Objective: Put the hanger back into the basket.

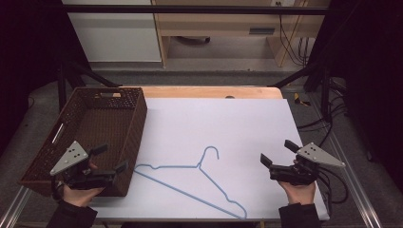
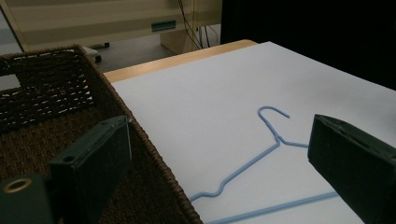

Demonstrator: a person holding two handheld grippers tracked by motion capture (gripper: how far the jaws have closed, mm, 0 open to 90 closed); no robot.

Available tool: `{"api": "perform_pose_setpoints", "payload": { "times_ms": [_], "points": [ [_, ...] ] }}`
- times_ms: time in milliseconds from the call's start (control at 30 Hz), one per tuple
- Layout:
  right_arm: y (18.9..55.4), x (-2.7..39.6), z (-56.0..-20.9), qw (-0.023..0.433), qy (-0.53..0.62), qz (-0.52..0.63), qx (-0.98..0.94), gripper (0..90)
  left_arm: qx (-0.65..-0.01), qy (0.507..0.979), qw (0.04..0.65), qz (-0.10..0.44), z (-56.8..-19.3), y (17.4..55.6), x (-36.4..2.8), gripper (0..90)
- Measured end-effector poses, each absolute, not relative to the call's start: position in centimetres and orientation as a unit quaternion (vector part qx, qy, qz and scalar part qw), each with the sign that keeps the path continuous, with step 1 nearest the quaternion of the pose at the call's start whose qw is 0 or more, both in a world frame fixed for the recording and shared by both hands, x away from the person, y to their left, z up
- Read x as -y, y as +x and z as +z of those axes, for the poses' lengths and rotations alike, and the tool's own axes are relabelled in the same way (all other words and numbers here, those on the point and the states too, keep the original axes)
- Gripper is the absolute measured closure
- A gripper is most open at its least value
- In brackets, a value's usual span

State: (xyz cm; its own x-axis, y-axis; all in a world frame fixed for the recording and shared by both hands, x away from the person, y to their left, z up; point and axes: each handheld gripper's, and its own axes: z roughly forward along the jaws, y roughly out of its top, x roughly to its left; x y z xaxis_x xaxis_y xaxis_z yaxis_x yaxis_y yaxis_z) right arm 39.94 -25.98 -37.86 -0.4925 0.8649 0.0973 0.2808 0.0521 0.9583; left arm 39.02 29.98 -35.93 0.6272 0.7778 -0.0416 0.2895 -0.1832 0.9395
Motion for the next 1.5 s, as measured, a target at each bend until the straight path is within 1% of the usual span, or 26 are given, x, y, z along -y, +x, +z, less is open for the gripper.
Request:
{"api": "perform_pose_setpoints", "payload": {
  "times_ms": [367, 533, 633, 733, 767, 833, 967, 1067, 1200, 1500],
  "points": [
    [40.0, 24.9, -37.7, 0.267, 0.412, 0.531, -0.691, 0.4, -0.362, 0.734, 0.526, 0.233, -35.8, 38.9, -29.9, 6.2],
    [40.3, 23.3, -37.6, 0.257, 0.406, 0.512, -0.712, 1.0, -0.36, 0.736, 0.523, 0.233, -35.8, 38.9, -29.7, 6.5],
    [40.8, 21.7, -37.9, 0.237, 0.399, 0.495, -0.735, 2.0, -0.358, 0.739, 0.522, 0.231, -35.9, 38.9, -29.5, 6.6],
    [41.0, 20.8, -38.1, 0.232, 0.39, 0.482, -0.75, 2.7, -0.358, 0.74, 0.521, 0.231, -35.9, 38.9, -29.4, 6.6],
    [41.2, 19.7, -38.4, 0.224, 0.385, 0.47, -0.762, 3.0, -0.358, 0.74, 0.521, 0.23, -35.9, 38.9, -29.4, 6.7],
    [41.3, 19.2, -38.6, 0.222, 0.382, 0.465, -0.767, 3.4, -0.356, 0.74, 0.521, 0.231, -35.9, 38.9, -29.3, 6.7],
    [41.8, 16.9, -39.6, 0.201, 0.374, 0.444, -0.789, 5.0, -0.353, 0.743, 0.519, 0.231, -35.9, 38.8, -29.1, 6.8],
    [42.0, 16.0, -39.9, 0.196, 0.367, 0.436, -0.798, 5.5, -0.352, 0.743, 0.52, 0.232, -35.8, 38.8, -29.1, 6.8],
    [42.3, 13.7, -41.1, 0.186, 0.353, 0.408, -0.821, 8.2, -0.351, 0.744, 0.519, 0.232, -35.8, 38.8, -29.0, 6.9],
    [43.2, 11.2, -44.0, 0.164, 0.351, 0.357, -0.85, 14.1, -0.348, 0.745, 0.52, 0.231, -35.8, 38.7, -28.8, 7.0]
  ]
}}
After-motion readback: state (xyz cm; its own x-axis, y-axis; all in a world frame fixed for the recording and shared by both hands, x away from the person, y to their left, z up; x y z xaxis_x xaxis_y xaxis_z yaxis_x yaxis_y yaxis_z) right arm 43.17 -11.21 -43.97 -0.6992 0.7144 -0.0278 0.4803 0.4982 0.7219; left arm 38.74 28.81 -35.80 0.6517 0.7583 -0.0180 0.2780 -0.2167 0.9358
